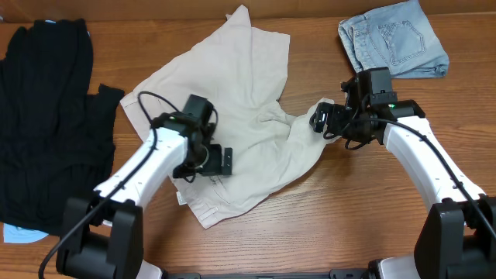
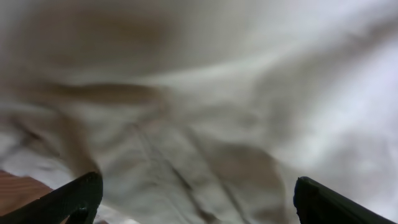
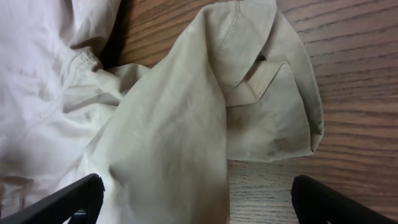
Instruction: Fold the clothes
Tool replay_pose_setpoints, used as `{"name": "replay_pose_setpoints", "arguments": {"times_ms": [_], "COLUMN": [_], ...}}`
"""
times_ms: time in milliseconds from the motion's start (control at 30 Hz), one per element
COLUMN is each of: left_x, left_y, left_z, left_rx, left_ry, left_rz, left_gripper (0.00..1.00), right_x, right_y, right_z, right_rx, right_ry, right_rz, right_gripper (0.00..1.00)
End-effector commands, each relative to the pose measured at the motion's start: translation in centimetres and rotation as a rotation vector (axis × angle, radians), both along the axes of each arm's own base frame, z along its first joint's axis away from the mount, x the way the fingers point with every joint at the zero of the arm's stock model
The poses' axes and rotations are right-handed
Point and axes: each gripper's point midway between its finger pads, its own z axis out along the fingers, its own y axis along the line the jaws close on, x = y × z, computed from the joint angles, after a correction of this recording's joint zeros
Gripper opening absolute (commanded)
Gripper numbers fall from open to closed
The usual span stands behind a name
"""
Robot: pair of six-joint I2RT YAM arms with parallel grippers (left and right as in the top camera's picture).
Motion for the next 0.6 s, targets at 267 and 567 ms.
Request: {"name": "replay_pose_setpoints", "arguments": {"times_ms": [267,567], "left_x": [2.6,4.7], "left_y": [6.7,10.4], "left_z": [-2.8,-3.0], "left_rx": [0.033,0.121], "left_ry": [0.019,-0.07], "left_rz": [0.216,0.259], "left_gripper": [1.0,1.0], "right_x": [0.7,0.5], "right_y": [0.1,-0.2], "right_z": [0.9,0.6], "right_rx": [0.011,0.0], "right_ry": [-0.022,-0.003], "right_rz": [0.001,-0.038], "right_gripper": [1.0,1.0]}}
